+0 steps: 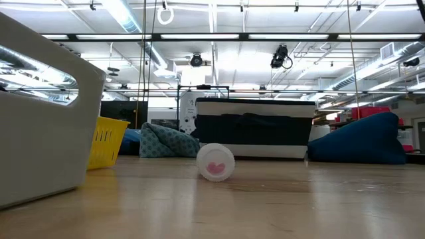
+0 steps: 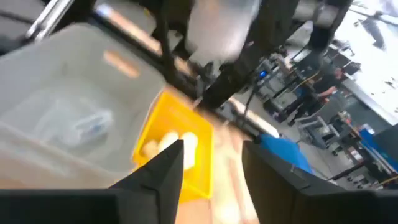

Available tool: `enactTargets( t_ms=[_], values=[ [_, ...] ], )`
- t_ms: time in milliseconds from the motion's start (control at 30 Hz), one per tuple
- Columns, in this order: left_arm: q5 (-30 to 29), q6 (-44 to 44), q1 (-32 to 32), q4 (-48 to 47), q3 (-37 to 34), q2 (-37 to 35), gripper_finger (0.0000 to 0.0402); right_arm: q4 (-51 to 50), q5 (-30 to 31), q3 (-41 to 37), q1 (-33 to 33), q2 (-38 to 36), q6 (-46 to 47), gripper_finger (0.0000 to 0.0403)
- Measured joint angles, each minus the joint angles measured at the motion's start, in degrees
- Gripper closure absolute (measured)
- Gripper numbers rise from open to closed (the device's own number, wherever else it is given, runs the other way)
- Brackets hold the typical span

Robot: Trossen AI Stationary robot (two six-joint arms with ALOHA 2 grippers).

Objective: Pick & place medical supplies in basket/bin
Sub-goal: Put the bottom white pill bottle into the gray bin

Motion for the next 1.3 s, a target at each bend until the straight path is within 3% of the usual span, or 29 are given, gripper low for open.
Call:
enactTargets(
  t_ms=[200, 300, 433, 633, 767, 1100, 1300],
  values=[
    [-5.91, -3.27, -2.0, -5.57, -0.04, 0.04, 0.025, -7.95, 3.31, 0.01, 0.56, -0.03, 4.07, 0.0207],
    [-9.64, -9.47, -2.63, -11.39, -0.07, -0.07, 0.025, -12.41, 3.43, 0.01, 0.77, -0.03, 7.62, 0.0206],
    [-9.02, -21.79, -2.99, -20.97, -0.09, -1.08, 0.0251, -16.64, 3.27, 0.01, 0.8, -0.03, 10.63, 0.0206],
    [-1.93, -43.79, -3.05, -37.85, -0.13, -3.92, 0.0251, -20.96, 3.13, 0.08, 0.76, -0.03, 12.8, 0.0206],
    [4.91, -53.78, -2.99, -44.99, -0.13, -4.69, 0.0251, -23.72, 1.44, 0.09, 0.47, -0.03, 14.06, 0.0206],
    [20.99, -66.43, -0.03, -54.98, -0.13, -4.7, 0.0252, -26.53, 1.1, 0.15, -0.94, -0.14, 13.56, 0.0206],
    [25.93, -68.18, 2.37, -59.08, -0.13, -4.7, 0.0252, -32.64, -0.84, 0.16, -1.68, -0.14, 14.82, 0.0206]
  ],
)
